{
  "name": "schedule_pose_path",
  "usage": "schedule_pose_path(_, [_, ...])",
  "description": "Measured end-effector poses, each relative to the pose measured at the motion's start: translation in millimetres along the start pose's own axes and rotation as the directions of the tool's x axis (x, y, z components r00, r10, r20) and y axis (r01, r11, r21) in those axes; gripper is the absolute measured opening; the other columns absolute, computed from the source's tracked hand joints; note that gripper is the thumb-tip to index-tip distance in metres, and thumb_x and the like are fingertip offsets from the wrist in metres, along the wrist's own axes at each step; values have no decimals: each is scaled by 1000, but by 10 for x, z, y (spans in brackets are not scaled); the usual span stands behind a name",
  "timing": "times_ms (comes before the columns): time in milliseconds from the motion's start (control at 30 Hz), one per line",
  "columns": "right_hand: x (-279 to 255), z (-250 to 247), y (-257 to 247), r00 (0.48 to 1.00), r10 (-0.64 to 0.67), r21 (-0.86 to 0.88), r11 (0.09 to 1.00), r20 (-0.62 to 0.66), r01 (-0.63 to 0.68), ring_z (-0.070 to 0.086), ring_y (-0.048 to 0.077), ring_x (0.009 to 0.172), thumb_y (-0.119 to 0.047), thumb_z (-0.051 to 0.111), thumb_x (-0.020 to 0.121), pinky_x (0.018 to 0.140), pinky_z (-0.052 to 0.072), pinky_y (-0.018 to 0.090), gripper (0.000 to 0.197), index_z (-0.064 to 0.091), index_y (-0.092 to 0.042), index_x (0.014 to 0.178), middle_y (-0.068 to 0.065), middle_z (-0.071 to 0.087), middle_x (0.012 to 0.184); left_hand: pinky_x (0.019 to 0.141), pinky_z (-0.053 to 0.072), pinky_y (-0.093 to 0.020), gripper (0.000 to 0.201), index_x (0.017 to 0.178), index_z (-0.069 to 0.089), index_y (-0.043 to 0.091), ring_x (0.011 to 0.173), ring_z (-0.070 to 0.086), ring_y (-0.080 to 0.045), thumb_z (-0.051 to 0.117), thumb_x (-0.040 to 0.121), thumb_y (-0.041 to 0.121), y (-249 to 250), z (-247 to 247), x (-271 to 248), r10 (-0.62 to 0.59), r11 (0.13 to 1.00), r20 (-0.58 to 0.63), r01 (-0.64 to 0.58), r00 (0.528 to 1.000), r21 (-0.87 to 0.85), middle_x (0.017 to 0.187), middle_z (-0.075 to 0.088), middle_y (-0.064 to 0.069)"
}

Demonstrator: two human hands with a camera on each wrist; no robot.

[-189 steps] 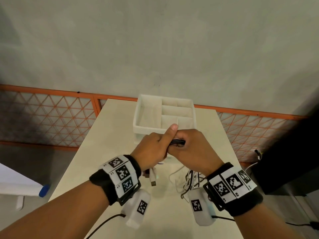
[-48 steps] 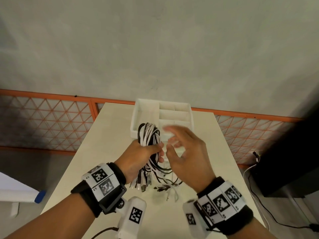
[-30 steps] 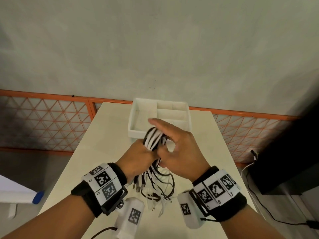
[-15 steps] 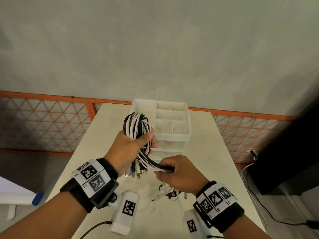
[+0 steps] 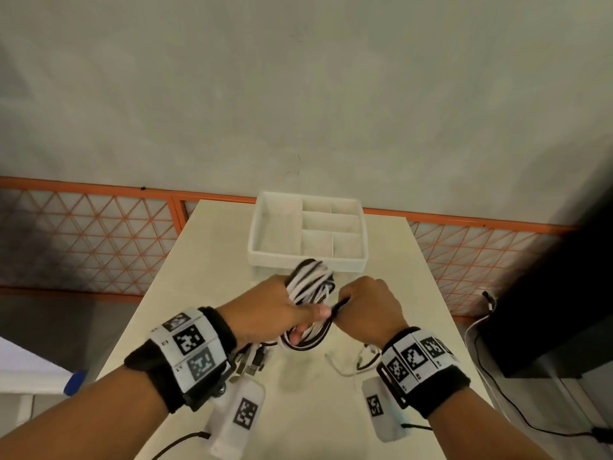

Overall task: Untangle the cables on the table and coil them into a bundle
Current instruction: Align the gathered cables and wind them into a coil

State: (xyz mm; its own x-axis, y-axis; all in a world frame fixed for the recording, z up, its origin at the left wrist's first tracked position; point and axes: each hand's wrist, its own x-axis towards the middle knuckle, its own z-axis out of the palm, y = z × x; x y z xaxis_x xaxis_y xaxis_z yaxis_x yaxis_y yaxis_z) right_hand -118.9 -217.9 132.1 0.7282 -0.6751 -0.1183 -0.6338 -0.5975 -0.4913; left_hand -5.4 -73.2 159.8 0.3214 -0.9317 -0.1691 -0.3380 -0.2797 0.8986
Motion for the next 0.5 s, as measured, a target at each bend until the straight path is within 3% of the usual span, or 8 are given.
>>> schedule_pose_path(100, [45,-8,-35,997,-3,60,998,-82,8,53,19,54,-12,55,62,47,35,22,9,55,-16,53,-1,60,58,62,51,-26,18,86,63,22,49,58,-7,75,81,34,-39,108,84,-100,989,-68,106,993,104,67,68,1])
schedule_pose_path(200, [35,-27,-92,987,-7,160,987,-163,34,60,16,61,-7,59,71,46,33,15,17,58,-23,65,0,66,69,60,49,-21,17,80,66,24,58,62,-4,78,75,36,-102,187,143,-122,980,-169,146,978,138,67,67,8])
schedule_pose_path(267, [-1,-42,-142,982,-22,226,972,-187,65,59,14,61,-3,60,74,44,37,14,16,61,-18,76,2,66,73,55,49,-16,13,80,69,24,62,65,-5,78,75,32,-135,234,157,-155,984,-277,174,948,47,69,69,7])
schedule_pose_path(333, [-35,-55,-174,983,-60,252,962,-176,104,58,14,60,1,59,74,43,40,14,16,61,-14,81,5,66,75,50,44,-13,10,75,68,24,56,62,-3,78,75,28,-157,262,144,-181,983,-321,168,930,-67,65,67,7])
schedule_pose_path(500, [-118,-83,-231,983,-108,342,927,-148,153,63,10,60,-1,65,77,46,47,14,17,62,-12,89,4,69,78,67,55,-28,7,86,72,19,68,68,-16,70,84,12,-136,266,132,-126,972,-274,63,953,-225,74,74,-1])
